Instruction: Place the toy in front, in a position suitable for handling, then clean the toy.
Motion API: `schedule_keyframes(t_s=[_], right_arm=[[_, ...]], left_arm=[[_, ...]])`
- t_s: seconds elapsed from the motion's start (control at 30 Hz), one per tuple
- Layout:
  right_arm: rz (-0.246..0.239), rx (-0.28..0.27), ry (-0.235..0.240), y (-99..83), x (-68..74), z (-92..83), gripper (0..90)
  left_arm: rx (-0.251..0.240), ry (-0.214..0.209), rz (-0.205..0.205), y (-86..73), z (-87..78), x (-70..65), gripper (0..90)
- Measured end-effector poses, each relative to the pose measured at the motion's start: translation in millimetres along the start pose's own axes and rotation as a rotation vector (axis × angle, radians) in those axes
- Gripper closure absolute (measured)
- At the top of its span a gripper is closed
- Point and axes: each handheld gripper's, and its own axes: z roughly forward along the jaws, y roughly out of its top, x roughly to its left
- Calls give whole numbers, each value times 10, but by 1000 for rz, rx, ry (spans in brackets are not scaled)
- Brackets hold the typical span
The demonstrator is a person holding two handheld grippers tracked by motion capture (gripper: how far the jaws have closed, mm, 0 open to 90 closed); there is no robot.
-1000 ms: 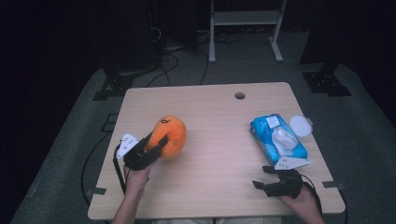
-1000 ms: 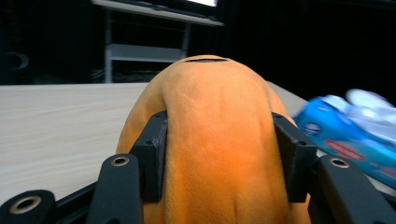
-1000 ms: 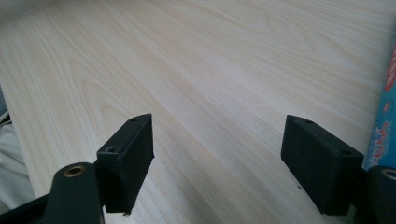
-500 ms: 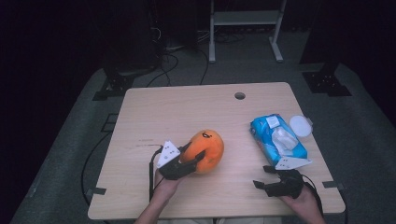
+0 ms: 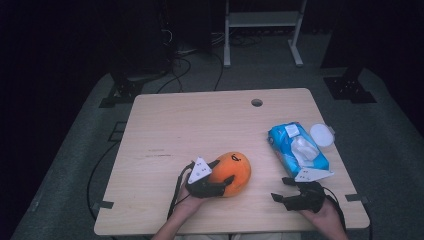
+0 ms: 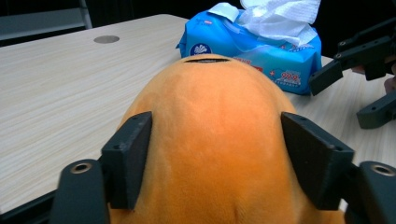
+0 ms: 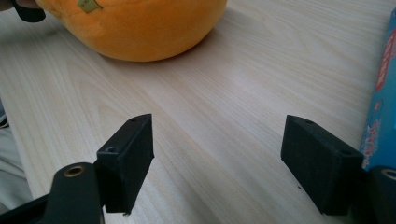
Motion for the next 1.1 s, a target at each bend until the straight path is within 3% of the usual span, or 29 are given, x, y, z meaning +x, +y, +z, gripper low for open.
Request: schedule_keyframes(t_s=[0.13, 0.33, 0.6, 0.83, 0.9, 1.0, 1.1], right_arm=[[10, -7, -10, 11, -21, -10, 244], [-5, -56, -48, 38, 0, -81, 247], [-10, -112, -87, 75, 30, -192, 248], [-97, -202, -166, 268, 87, -388, 248], [-107, -223, -201, 348, 20, -490, 248], [-81, -237, -212, 392, -77, -541, 247], [-55, -276, -272, 467, -279, -590, 260]], left_arm=[[8, -8, 9, -12, -15, 9, 239], [23, -8, 43, -20, -21, 6, 204], [27, -10, 54, -26, -21, -6, 194], [30, -20, 60, -23, -15, 7, 189], [31, -21, 59, -21, -9, 6, 186], [31, -21, 61, -20, -9, 4, 184], [29, -20, 65, -25, -12, 0, 184]])
